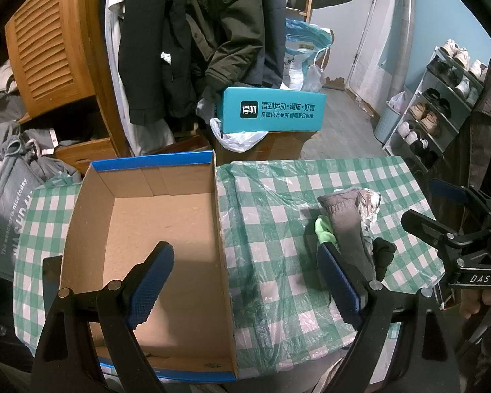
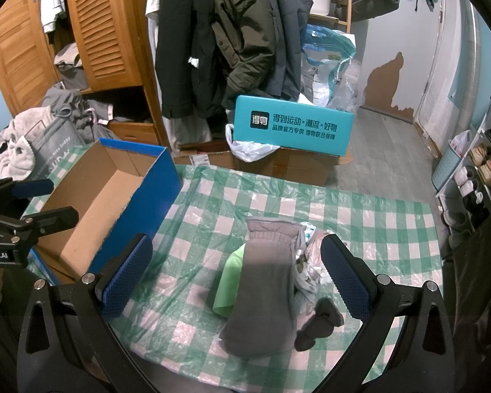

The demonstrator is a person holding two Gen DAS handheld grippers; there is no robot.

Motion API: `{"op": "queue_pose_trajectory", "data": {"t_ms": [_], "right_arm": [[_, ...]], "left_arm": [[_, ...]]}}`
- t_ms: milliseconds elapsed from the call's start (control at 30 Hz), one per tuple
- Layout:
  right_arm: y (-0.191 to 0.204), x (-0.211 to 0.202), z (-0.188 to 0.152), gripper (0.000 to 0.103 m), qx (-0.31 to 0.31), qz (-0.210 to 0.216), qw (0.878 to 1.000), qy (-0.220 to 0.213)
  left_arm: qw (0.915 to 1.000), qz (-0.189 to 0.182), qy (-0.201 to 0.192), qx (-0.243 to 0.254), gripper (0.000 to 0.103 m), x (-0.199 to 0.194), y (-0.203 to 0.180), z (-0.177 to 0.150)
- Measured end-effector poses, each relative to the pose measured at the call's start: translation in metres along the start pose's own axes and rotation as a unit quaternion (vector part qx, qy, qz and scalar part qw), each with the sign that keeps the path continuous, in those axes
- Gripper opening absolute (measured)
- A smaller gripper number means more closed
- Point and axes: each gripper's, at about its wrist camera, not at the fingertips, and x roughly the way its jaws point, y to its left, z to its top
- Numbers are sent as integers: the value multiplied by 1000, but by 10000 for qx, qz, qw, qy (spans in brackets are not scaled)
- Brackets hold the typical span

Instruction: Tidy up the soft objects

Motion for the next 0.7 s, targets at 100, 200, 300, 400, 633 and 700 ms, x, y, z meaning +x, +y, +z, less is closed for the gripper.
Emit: {"op": "queue_pose_trajectory", "data": {"t_ms": [100,200,300,400,633,700], "right_arm": [[0,-1,0,101,3,3,10000,3],[0,0,1,101,1,-1,10000,7],[0,0,2,101,2,0,10000,9],[0,0,3,101,3,-4,10000,11],[-14,5,-19,101,86,-126,9999,65],[-17,5,-21,101,115,-162,9998,76]], "left_arm": [[10000,-1,5,1,91,0,0,-1],[10000,2,6,0,91,0,0,0],[10000,-3,16,-7,91,1,0,-1],[10000,-5,43,3,91,3,-2,-4],[9998,-22,190,68,91,12,-13,-6],[9996,-42,268,91,91,16,-16,-3]]}}
